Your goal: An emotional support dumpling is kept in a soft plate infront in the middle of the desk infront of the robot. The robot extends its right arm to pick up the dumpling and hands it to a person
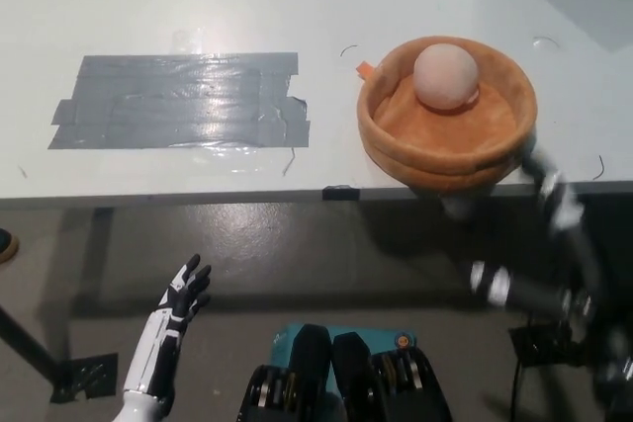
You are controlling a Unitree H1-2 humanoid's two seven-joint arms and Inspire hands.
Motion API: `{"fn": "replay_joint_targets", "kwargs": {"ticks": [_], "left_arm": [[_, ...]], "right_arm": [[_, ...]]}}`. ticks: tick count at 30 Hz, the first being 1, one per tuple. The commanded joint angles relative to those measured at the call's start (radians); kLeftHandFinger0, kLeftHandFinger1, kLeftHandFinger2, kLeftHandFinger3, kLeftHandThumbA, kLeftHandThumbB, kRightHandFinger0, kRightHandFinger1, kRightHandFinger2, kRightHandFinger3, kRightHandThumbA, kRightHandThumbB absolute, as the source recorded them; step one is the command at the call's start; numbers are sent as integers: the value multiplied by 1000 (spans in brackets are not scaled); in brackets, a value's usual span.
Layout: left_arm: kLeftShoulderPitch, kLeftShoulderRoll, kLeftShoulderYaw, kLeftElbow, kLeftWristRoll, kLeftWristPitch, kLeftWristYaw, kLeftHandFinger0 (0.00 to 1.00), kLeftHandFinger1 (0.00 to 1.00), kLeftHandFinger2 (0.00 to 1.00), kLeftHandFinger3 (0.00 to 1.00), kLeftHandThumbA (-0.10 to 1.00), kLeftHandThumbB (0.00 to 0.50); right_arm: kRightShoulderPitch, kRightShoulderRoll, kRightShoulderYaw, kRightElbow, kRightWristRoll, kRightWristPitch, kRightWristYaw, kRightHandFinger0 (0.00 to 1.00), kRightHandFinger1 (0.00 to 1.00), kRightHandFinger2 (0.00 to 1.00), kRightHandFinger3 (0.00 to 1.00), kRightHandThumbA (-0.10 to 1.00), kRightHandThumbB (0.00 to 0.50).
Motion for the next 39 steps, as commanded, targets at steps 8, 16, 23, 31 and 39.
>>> {"fn": "replay_joint_targets", "kwargs": {"ticks": [8, 16, 23, 31, 39], "left_arm": [[30, 6, -21, -64, 50, -26, -2, 1000, 1000, 1000, 1000, 1000, 232], [21, 18, -50, -65, 93, -24, -14, 1000, 1000, 1000, 1000, 1000, 215], [12, 26, -61, -66, 115, -8, -14, 1000, 1000, 1000, 1000, 989, 193], [7, 36, -67, -72, 116, -7, -12, 1000, 1000, 1000, 1000, 959, 178], [-2, 42, -68, -80, 115, 5, -19, 1000, 1000, 1000, 1000, 983, 199]], "right_arm": [[-573, -188, 111, 366, -226, 398, 156, 1000, 1000, 1000, 1000, 897, 291], [-833, -165, 240, 883, -256, 387, 171, 1000, 1000, 1000, 1000, 910, 326], [-958, -117, 304, 1149, -264, 375, 127, 1000, 1000, 1000, 1000, 880, 334], [-1009, -71, 351, 1281, -275, 334, 92, 1000, 1000, 1000, 1000, 898, 359], [-996, -73, 366, 1240, -293, 353, 92, 1000, 1000, 1000, 1000, 916, 352]]}}
